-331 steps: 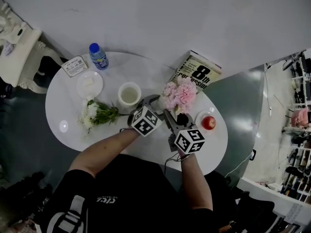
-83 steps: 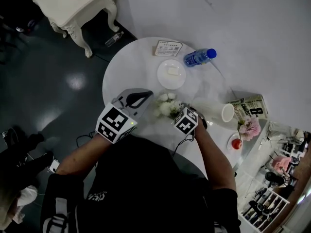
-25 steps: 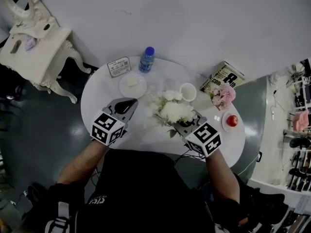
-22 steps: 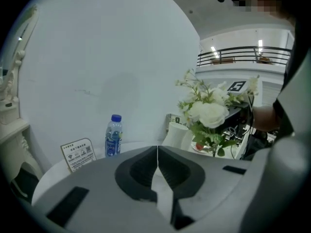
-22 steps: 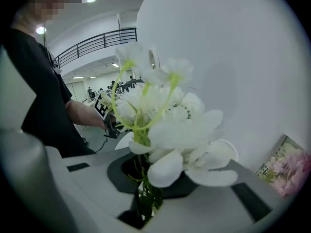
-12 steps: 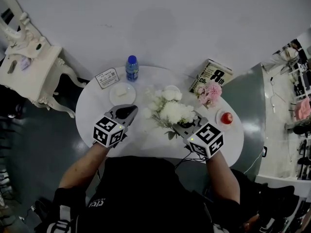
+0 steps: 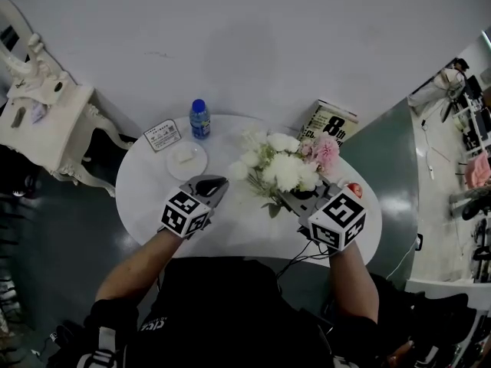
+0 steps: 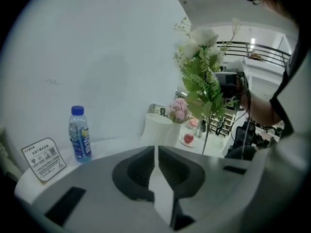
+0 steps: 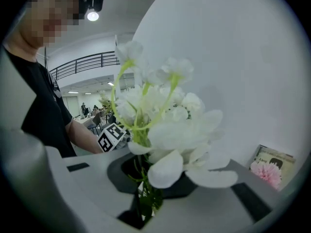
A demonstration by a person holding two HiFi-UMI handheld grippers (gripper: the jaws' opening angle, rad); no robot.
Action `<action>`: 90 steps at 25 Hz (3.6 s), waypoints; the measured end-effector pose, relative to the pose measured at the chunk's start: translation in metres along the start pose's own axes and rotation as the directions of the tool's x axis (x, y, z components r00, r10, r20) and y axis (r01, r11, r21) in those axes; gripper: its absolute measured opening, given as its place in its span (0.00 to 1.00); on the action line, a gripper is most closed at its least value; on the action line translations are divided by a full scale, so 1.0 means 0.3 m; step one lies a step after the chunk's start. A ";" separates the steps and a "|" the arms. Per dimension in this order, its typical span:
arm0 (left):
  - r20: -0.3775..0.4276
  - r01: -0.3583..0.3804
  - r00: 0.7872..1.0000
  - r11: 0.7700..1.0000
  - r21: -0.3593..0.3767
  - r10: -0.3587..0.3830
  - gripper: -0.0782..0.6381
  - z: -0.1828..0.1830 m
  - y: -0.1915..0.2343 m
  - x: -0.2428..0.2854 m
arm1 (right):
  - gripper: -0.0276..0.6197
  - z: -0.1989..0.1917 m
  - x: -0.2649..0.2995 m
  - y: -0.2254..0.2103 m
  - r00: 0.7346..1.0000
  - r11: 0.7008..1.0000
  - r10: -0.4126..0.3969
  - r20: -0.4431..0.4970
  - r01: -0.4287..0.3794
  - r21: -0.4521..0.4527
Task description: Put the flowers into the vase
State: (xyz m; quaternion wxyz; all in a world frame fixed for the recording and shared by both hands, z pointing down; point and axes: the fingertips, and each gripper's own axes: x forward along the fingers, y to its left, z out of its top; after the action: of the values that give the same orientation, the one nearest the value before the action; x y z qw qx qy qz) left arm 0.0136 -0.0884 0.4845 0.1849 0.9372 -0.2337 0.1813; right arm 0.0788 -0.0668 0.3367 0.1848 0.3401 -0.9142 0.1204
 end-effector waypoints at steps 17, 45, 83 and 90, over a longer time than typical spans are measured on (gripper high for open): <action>-0.044 0.002 0.999 0.999 0.038 -0.001 0.25 0.034 -0.005 0.133 | 0.16 0.240 -0.096 -0.121 0.988 0.999 -0.049 0.147 0.051 -0.008; -0.110 0.043 0.993 0.994 0.104 -0.031 0.51 -0.005 0.004 0.316 | 0.16 0.376 -0.013 -0.196 0.931 0.991 -0.104 0.350 0.126 -0.040; -0.111 0.040 0.993 0.994 0.104 -0.028 0.53 -0.025 0.048 0.373 | 0.16 0.089 0.183 -0.258 0.926 0.982 -0.184 0.329 0.165 0.088; -0.108 0.036 0.994 0.994 0.102 -0.025 0.53 -0.030 0.055 0.372 | 0.16 0.039 0.206 -0.266 0.927 0.976 -0.212 0.308 0.189 0.105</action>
State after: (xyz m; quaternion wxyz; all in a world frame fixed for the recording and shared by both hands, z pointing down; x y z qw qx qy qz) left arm 0.0952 -0.1395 0.5443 0.1509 0.9380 -0.1992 0.2401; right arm 0.0855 -0.1656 0.3595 0.0343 0.4533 -0.8873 0.0780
